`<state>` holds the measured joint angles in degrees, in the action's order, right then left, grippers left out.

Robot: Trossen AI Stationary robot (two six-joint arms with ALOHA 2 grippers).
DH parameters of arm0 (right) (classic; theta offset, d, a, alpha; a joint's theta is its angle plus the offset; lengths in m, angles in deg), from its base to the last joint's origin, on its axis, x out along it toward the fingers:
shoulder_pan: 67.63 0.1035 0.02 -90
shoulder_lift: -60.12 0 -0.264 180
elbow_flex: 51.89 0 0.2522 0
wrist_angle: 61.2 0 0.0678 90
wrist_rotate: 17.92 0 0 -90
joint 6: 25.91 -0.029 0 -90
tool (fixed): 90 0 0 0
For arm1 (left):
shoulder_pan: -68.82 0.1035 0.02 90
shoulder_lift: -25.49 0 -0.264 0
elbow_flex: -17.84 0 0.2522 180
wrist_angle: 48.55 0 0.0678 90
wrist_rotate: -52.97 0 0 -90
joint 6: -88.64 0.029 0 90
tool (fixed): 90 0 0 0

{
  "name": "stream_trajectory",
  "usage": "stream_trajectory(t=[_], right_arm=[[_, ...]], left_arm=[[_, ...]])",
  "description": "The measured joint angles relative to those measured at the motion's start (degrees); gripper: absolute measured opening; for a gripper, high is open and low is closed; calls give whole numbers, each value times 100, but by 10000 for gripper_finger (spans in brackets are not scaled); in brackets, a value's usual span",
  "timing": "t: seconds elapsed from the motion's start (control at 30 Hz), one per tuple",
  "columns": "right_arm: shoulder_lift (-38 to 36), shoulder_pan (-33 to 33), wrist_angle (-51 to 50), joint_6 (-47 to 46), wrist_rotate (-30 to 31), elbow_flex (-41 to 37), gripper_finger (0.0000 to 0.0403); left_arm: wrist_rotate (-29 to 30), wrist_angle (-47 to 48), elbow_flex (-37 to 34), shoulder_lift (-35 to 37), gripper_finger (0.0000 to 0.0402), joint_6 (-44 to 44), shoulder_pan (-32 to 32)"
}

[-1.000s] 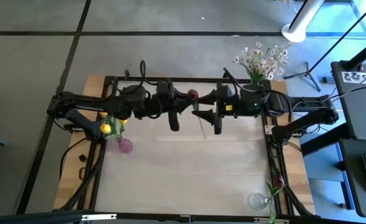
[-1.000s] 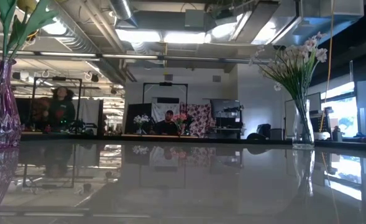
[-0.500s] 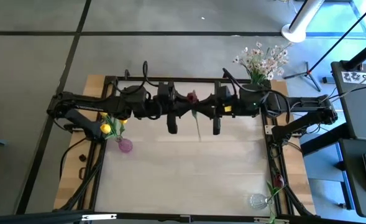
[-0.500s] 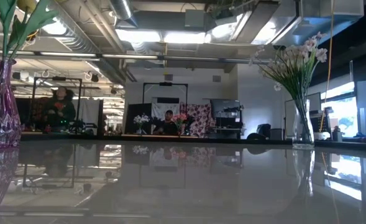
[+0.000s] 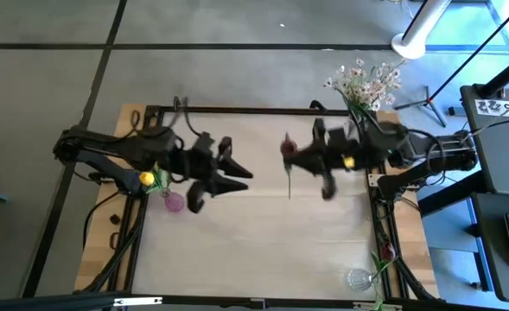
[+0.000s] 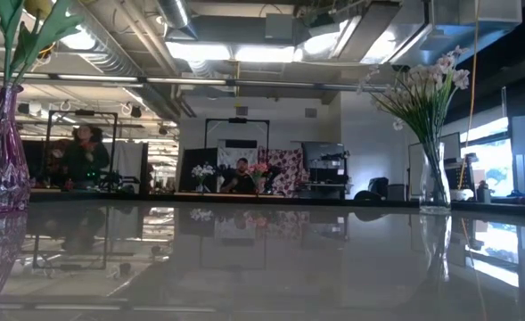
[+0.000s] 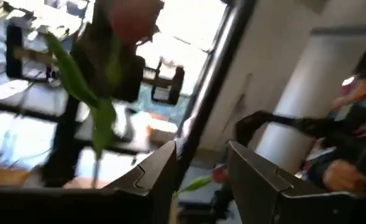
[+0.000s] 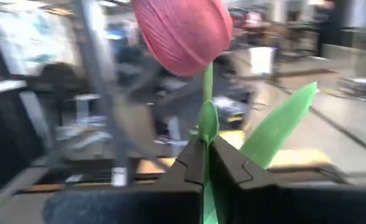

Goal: Sort flowers into vase by color
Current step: Put the red tulip into the bottom transparent flower vase

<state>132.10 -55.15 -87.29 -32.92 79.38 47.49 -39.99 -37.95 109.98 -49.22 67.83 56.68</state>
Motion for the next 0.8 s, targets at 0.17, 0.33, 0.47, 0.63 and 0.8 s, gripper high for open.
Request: stream_trajectory(t=[0.17, 0.33, 0.47, 0.63, 0.8], right_arm=[[-61, 680, 681, 142, -752, 0, 4], [-72, 1392, 1383, 99, -1471, 0, 5], [-161, 1979, 1416, -90, -1757, 0, 3], [-182, 2689, 1240, -202, -1959, 0, 3], [-186, 3651, 562, -211, -1822, 0, 2]], left_arm=[[-36, -245, 8, 156, 140, -12, -319], [22, -414, 8, 189, 140, -10, -463], [37, -430, 4, 185, 140, -285, -481], [-208, -431, 4, 183, 140, -104, -606], [-294, -425, 4, 181, 140, 572, -915]])
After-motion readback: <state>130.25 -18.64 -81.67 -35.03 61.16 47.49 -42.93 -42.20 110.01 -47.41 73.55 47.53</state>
